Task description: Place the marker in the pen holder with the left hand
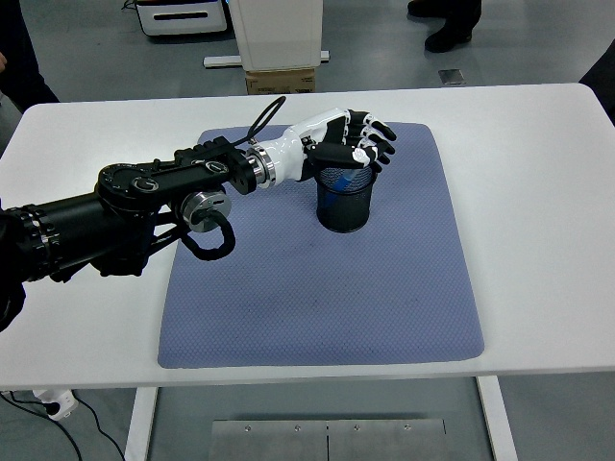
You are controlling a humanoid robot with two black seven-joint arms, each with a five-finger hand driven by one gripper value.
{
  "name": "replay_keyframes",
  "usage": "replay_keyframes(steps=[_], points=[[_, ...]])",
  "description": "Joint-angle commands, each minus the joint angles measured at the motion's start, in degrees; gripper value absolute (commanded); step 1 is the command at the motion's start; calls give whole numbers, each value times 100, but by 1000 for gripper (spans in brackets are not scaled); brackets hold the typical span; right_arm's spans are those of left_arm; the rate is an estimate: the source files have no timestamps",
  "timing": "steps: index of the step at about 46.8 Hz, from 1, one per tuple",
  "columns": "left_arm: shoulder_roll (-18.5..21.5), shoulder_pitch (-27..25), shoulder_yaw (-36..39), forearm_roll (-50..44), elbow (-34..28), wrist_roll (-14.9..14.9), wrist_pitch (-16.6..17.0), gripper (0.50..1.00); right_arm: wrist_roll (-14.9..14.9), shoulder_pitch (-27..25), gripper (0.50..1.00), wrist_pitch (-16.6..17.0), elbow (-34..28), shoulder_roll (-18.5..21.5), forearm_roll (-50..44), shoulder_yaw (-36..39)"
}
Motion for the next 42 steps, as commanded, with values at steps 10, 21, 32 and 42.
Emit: replay_keyframes(steps=[10, 21, 32, 42], points=[[103, -33, -323, -165, -1, -2, 4, 572, 0, 0, 1000, 1, 1, 0, 0, 0], [358, -15, -709, -227, -1, -2, 22, 1000, 0, 0, 1000, 1, 1, 0, 0, 0], [1096, 37, -1035, -227, 26, 7, 22, 1000, 0, 0, 1000, 1, 1, 0, 0, 0], [1588, 388, -1035, -165, 193, 7, 557, 1000, 0, 0, 1000, 1, 1, 0, 0, 0]])
